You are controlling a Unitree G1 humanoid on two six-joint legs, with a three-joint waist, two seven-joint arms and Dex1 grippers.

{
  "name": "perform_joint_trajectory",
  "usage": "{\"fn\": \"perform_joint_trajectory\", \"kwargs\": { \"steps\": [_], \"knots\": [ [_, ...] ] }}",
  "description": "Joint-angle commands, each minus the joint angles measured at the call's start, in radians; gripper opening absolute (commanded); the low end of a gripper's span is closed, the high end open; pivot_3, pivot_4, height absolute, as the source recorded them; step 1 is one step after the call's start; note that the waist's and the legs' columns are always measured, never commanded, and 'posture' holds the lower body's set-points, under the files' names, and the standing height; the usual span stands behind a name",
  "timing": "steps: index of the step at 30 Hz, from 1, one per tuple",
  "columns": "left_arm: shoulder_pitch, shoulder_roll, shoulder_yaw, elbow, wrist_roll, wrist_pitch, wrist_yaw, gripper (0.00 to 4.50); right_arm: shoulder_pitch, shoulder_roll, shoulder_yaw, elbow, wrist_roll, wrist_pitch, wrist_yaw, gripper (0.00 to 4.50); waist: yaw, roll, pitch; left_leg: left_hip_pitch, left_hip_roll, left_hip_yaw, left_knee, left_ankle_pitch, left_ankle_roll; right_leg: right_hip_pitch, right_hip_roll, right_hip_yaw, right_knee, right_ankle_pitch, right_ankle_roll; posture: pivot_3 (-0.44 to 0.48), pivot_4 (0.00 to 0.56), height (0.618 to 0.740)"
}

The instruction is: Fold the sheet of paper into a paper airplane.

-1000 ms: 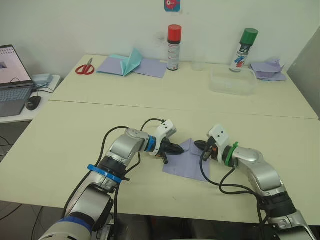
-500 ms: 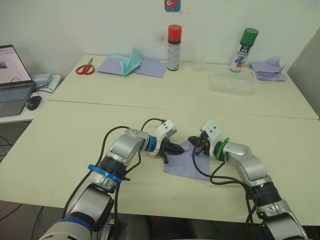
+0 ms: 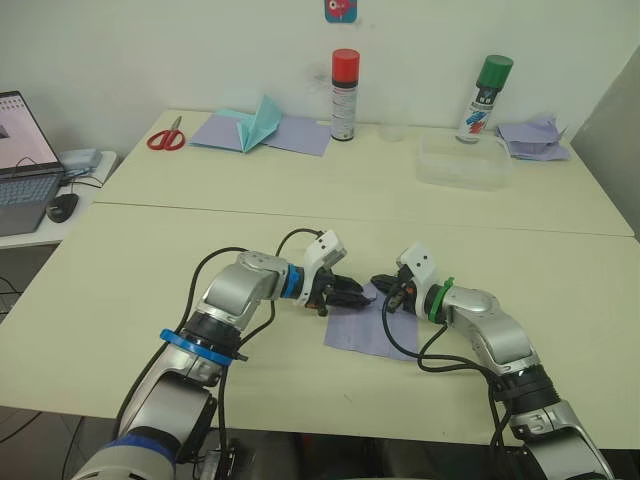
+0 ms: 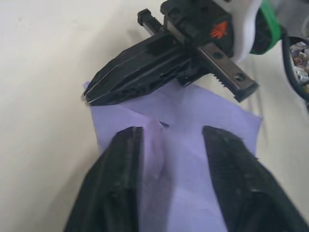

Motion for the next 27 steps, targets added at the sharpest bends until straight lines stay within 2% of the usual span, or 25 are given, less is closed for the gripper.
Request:
{"fn": "perform_joint_trajectory", "kwargs": {
  "steps": [1, 5, 8, 12, 14, 18, 27],
  "knots": [
    [-0.002, 0.035, 0.053, -0.095, -0.061, 0.047, -0.024, 3.31, 0.014, -0.003, 0.016, 0.01, -0.005, 0.001, 0.012, 0.0, 0.0, 0.0, 0.0, 0.0, 0.0, 0.0, 0.0, 0.0, 0.0, 0.0, 0.0, 0.0, 0.0, 0.0, 0.0, 0.0, 0.15, 0.74],
    [0.012, 0.076, 0.108, -0.153, -0.126, 0.102, -0.027, 4.48, 0.01, -0.001, 0.018, 0.016, -0.007, -0.006, 0.012, 0.0, 0.0, 0.0, 0.0, 0.0, 0.0, 0.0, 0.0, 0.0, 0.0, 0.0, 0.0, 0.0, 0.0, 0.0, 0.0, 0.0, 0.15, 0.74],
    [0.015, 0.071, 0.156, -0.17, -0.192, 0.162, -0.015, 4.48, 0.014, 0.0, 0.021, 0.013, -0.007, -0.011, 0.015, 0.0, 0.0, 0.0, 0.0, 0.0, 0.0, 0.0, 0.0, 0.0, 0.0, 0.0, 0.0, 0.0, 0.0, 0.0, 0.0, 0.0, 0.15, 0.74],
    [-0.002, 0.053, 0.251, -0.187, -0.348, 0.334, -0.006, 4.48, 0.024, -0.001, 0.027, -0.003, -0.004, -0.008, 0.021, 0.0, 0.0, 0.0, 0.0, 0.0, 0.0, 0.0, 0.0, 0.0, 0.0, 0.0, 0.0, 0.0, 0.0, 0.0, 0.0, 0.0, 0.15, 0.74],
    [-0.005, 0.056, 0.262, -0.19, -0.374, 0.364, 0.007, 4.48, 0.03, -0.001, 0.029, -0.011, -0.004, -0.006, 0.023, 0.0, 0.0, 0.0, 0.0, 0.0, 0.0, 0.0, 0.0, 0.0, 0.0, 0.0, 0.0, 0.0, 0.0, 0.0, 0.0, 0.0, 0.15, 0.74],
    [0.005, 0.061, 0.248, -0.2, -0.375, 0.351, 0.032, 4.48, 0.037, -0.003, 0.029, -0.019, -0.004, -0.004, 0.026, 0.0, 0.0, 0.0, 0.0, 0.0, 0.0, 0.0, 0.0, 0.0, 0.0, 0.0, 0.0, 0.0, 0.0, 0.0, 0.0, 0.0, 0.15, 0.74],
    [0.044, 0.048, 0.23, -0.222, -0.343, 0.203, 0.04, 4.48, 0.054, -0.011, 0.028, -0.041, -0.002, 0.006, 0.029, 0.0, 0.0, 0.0, 0.0, 0.0, 0.0, 0.0, 0.0, 0.0, 0.0, 0.0, 0.0, 0.0, 0.0, 0.0, 0.0, 0.0, 0.15, 0.74]
  ]
}}
